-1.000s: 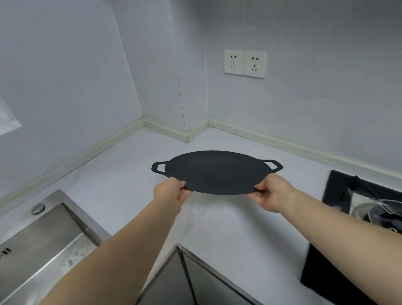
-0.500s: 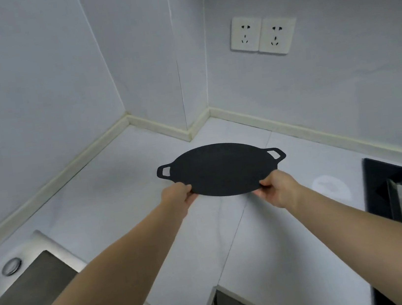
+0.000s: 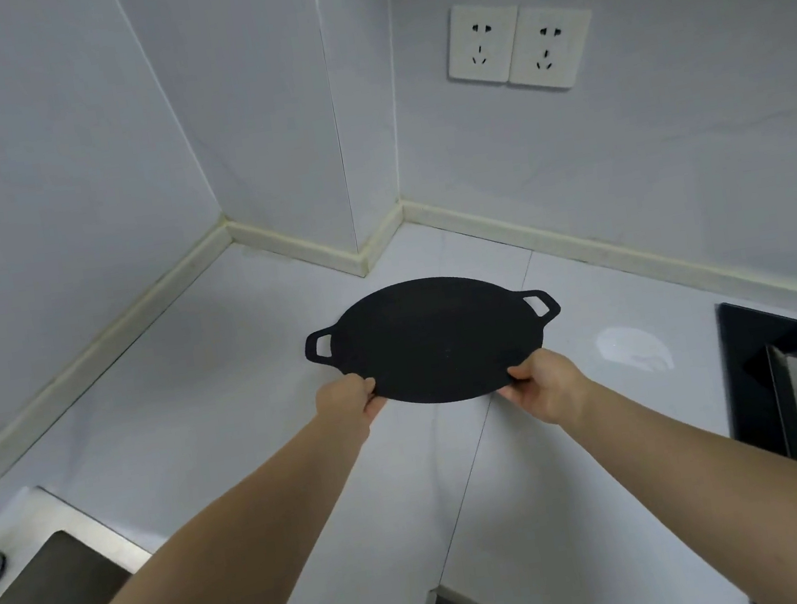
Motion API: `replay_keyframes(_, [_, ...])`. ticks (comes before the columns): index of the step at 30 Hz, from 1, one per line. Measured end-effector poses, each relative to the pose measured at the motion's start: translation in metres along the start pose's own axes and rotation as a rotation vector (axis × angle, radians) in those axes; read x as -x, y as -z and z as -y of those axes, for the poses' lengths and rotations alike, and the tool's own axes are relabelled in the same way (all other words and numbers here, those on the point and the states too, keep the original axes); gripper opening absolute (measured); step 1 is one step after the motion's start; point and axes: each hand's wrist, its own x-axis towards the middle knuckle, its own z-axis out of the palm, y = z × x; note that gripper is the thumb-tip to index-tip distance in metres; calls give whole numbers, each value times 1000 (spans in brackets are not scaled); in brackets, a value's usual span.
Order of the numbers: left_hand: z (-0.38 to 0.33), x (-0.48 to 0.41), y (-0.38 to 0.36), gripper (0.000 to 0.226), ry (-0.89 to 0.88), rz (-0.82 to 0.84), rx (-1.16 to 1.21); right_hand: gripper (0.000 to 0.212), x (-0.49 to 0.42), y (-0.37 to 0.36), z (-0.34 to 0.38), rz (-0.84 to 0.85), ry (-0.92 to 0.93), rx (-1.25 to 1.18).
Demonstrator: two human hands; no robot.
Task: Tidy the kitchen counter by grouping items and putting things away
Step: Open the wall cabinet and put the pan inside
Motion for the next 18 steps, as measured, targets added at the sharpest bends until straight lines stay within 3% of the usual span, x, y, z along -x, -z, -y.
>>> replay_keyframes(7, [6, -3, 3, 15, 28, 11, -23, 36, 0, 5, -9, -22, -23, 104])
replay_keyframes(14, [14, 4, 6, 37, 61, 101, 47, 27, 9, 16, -17, -4, -62, 75])
replay_keyframes(18, [14, 9, 11, 34, 79, 113, 52, 22, 14, 16, -17, -13, -90, 47])
